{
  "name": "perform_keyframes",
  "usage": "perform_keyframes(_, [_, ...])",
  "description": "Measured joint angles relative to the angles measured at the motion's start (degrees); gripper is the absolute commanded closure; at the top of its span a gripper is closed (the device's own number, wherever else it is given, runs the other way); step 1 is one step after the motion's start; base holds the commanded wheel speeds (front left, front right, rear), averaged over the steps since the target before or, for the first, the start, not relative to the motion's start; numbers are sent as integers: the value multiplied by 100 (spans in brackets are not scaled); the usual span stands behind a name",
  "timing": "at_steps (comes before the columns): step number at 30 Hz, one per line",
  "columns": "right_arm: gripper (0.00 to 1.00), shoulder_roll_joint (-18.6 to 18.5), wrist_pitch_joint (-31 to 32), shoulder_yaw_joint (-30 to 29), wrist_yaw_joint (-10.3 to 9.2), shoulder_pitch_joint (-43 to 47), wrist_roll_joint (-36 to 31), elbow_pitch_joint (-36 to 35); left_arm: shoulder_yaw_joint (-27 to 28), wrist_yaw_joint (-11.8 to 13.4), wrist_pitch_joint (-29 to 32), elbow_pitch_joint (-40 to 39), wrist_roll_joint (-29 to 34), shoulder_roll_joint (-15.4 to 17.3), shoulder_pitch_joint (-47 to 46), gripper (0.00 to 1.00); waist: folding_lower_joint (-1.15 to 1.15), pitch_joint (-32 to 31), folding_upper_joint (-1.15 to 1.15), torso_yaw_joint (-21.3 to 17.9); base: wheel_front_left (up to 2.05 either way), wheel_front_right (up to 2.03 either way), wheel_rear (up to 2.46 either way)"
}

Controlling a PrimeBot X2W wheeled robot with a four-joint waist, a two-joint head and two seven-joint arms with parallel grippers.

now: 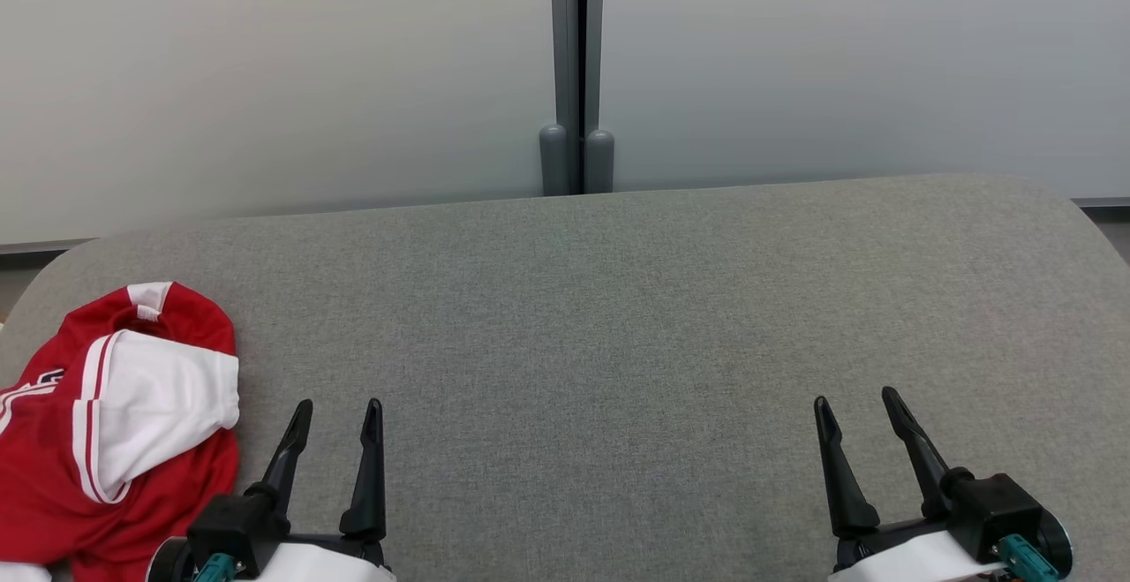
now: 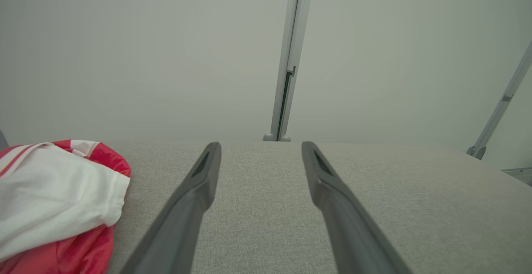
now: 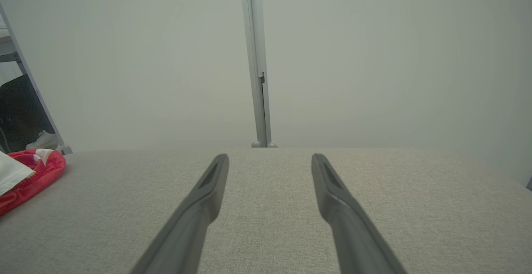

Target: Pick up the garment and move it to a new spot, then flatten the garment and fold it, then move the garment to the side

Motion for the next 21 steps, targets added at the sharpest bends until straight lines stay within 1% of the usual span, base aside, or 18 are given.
perform_keyframes(15, [0,0,0,-13,0,-4,16,24,-5,-8,0,37,44,1,0,0,0,19,0,22,0,0,0])
perform_keyframes(21, [0,0,-1,-31,0,7,4,24,-58,3,0,77,75,0,-7,0,0,18,0,217,0,0,0])
